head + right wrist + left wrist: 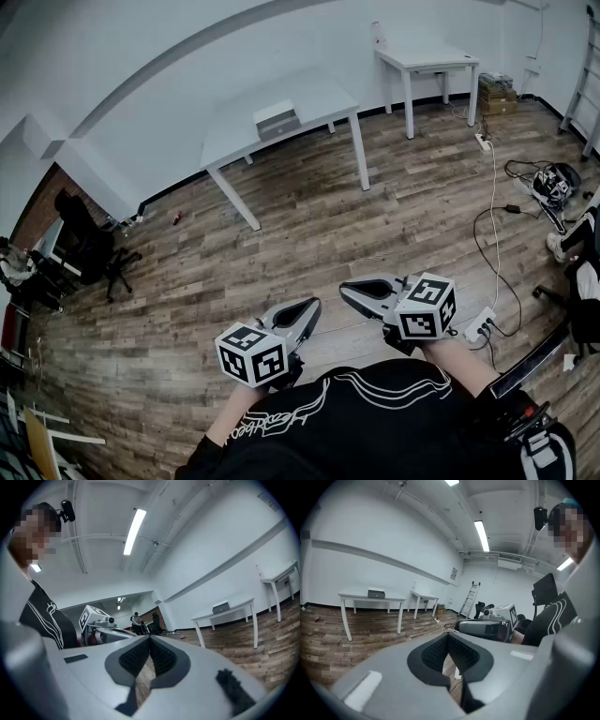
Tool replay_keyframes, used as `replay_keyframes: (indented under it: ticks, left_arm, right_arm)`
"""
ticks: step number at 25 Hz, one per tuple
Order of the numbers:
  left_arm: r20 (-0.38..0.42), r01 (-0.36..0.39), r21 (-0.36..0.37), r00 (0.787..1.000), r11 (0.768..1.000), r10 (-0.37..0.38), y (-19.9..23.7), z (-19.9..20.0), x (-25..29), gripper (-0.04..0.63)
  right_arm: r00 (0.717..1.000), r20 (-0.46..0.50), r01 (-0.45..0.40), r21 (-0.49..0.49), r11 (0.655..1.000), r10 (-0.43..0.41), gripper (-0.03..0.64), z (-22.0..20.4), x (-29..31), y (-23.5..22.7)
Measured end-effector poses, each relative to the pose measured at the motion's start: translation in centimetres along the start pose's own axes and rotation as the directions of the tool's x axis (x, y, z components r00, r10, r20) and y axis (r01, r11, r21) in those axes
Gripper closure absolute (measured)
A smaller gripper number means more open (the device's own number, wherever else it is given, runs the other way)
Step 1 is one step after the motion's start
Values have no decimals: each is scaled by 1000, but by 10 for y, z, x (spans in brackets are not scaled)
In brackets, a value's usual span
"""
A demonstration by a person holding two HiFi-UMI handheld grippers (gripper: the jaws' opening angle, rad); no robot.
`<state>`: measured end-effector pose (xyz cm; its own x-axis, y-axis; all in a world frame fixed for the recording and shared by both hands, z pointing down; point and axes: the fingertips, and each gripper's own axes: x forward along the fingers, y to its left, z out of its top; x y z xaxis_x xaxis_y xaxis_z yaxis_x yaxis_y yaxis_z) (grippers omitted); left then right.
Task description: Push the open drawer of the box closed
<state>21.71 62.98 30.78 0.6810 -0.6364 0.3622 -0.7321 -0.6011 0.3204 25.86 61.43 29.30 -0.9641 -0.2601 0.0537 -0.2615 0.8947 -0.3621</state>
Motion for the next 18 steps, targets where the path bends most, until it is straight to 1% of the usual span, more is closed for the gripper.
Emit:
replay_keyframes:
  ticks: [4,9,13,18]
  left_arm:
    - [0,6,-18,1000,1000,-6,13,5,8,591]
    - [12,-7,-30,1000,1000,7,32,6,16,591]
    - [18,-15,-38,1000,999,16,54,14,21,591]
    - [9,-15,-35,1000,999,16,86,16,36,591]
  right_arm:
    - [1000,-1,14,6,1000,-14,607,5,7,-15]
    - [999,-5,36,13,999,-36,607,1,13,-35]
    - [999,-14,49,-4,999,-49,607,6,27,-52]
    - [998,-33,52,6,999,-52,607,3,51,-80]
